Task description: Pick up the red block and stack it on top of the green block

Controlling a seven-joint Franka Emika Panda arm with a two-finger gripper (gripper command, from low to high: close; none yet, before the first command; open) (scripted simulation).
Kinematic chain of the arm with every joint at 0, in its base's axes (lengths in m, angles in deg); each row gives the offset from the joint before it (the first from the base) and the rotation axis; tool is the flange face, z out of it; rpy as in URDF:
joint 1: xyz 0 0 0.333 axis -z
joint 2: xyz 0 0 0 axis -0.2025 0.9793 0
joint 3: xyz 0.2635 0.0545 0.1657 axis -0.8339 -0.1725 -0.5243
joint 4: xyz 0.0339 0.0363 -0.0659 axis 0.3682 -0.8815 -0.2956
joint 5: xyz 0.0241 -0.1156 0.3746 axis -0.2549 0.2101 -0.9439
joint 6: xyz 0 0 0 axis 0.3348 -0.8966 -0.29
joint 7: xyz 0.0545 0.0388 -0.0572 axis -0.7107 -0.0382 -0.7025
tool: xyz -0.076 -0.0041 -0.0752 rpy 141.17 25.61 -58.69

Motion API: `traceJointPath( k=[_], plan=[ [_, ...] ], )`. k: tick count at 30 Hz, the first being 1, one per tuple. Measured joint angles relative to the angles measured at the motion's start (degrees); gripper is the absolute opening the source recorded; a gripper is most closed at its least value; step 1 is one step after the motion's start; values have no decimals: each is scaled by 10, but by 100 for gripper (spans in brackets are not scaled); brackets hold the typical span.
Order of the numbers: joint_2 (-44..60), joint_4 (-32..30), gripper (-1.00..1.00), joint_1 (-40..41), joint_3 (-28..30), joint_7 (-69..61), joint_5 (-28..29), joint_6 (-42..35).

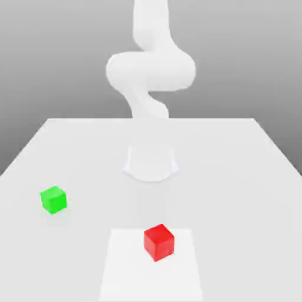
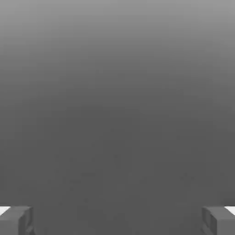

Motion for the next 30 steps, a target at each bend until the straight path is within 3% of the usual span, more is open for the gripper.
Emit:
traceJointPath(
  k=[10,19,23,30],
  plan=[
    [160,-95,0,105,-118,235,52,90],
    [301,-179,0,160,-164,428,79,171],
    [354,-217,0,167,-170,494,64,208],
    [416,-265,0,152,-174,543,-16,265]
  ],
)
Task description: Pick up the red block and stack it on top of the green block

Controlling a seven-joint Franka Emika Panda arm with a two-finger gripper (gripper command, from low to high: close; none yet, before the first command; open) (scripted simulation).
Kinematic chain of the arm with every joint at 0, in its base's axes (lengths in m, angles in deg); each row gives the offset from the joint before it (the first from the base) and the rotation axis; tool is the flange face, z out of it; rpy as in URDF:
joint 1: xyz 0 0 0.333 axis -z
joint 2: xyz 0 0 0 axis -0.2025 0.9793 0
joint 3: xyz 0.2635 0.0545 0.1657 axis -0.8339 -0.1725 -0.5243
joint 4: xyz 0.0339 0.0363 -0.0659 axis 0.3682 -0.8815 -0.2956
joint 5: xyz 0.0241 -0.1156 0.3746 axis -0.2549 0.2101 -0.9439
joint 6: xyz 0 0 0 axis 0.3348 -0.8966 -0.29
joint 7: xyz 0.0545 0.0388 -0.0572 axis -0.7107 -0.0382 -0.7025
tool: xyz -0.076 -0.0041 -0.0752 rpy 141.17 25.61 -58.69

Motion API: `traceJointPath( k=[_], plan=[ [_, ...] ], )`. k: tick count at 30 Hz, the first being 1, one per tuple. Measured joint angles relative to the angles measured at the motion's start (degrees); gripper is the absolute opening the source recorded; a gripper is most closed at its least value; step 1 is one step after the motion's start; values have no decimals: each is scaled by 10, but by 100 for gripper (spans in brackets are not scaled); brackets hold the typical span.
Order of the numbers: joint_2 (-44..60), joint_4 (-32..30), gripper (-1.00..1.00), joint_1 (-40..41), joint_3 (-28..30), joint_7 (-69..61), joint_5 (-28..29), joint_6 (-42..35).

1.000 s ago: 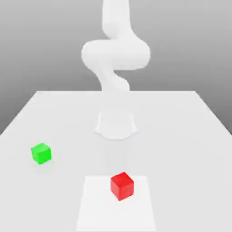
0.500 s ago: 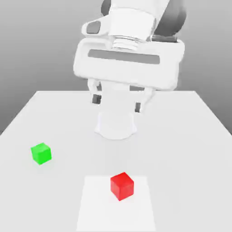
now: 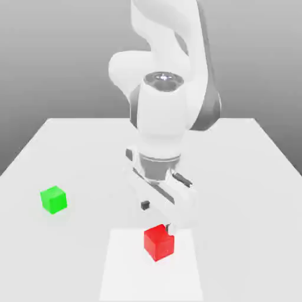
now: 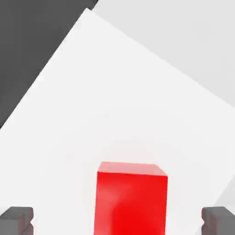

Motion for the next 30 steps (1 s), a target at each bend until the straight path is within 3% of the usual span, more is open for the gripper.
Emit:
traceJointPath(
  k=[10,18,19,26,30],
  plan=[
    [67,16,0,-10,28,55,67,53],
    [139,20,0,-67,108,120,158,111],
    [146,20,-100,-74,117,124,165,117],
    [146,20,-100,-74,117,125,166,118],
    [113,20,-100,-48,79,96,123,92]
  ],
)
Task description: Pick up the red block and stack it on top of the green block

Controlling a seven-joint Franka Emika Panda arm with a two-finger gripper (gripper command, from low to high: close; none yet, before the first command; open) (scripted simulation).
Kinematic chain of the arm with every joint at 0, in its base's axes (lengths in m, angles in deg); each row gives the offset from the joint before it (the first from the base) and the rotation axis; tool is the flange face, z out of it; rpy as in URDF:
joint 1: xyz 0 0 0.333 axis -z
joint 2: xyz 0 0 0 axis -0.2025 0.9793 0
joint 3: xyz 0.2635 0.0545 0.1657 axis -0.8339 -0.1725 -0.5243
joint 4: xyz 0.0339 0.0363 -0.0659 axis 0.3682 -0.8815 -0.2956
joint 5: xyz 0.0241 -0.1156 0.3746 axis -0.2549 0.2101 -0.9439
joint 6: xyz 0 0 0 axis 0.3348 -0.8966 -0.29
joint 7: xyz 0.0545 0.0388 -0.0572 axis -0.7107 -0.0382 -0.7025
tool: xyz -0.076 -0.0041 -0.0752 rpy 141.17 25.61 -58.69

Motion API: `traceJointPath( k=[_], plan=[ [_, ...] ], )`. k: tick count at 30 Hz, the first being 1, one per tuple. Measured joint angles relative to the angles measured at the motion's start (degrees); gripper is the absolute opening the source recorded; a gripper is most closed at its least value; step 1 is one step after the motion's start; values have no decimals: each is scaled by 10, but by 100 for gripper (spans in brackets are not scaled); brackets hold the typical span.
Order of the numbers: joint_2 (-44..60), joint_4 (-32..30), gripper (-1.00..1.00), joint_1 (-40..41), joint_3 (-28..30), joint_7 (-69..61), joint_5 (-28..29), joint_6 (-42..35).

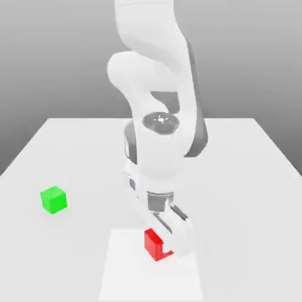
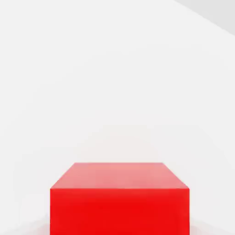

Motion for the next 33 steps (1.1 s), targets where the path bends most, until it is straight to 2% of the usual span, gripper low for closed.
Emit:
traceJointPath(
  k=[8,16,25,33],
  plan=[
    [-68,-7,-100,20,-42,-63,-88,-54],
    [-115,-24,-100,14,-45,-94,-128,-92],
    [-150,-46,-100,139,20,39,-78,-115],
    [-192,-65,-100,240,78,145,-66,-136]
  ],
)
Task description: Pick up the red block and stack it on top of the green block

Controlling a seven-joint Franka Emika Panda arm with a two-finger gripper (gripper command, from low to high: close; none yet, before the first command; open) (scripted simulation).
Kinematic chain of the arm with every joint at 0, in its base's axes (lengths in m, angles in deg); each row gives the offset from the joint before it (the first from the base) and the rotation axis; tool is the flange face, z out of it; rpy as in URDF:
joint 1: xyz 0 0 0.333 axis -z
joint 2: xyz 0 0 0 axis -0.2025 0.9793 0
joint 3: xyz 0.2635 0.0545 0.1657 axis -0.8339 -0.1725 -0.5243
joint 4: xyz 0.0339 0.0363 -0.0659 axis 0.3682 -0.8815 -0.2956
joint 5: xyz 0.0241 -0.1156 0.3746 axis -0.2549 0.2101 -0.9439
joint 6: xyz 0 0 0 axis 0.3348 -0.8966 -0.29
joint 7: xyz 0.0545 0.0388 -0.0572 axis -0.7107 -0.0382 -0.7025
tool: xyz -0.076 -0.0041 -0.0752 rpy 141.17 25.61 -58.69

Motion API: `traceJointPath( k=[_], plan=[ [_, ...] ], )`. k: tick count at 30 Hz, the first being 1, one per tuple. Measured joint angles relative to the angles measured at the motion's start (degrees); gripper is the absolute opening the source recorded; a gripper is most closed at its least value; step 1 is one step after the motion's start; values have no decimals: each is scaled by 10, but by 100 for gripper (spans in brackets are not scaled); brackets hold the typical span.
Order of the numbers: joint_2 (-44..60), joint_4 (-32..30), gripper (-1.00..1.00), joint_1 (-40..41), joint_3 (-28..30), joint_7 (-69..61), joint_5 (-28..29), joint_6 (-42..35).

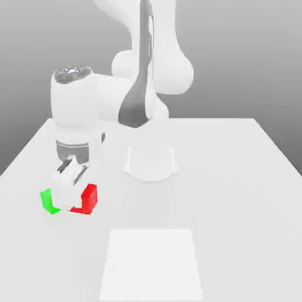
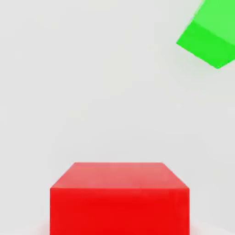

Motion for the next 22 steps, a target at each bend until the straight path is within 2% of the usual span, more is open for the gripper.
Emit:
traceJointPath(
  k=[11,19,20,22],
  plan=[
    [-59,-27,-100,128,89,114,-27,-25],
    [82,-23,-100,133,95,106,-56,112],
    [93,-23,100,133,94,104,-59,122],
    [93,-23,100,132,94,104,-59,122]
  ],
)
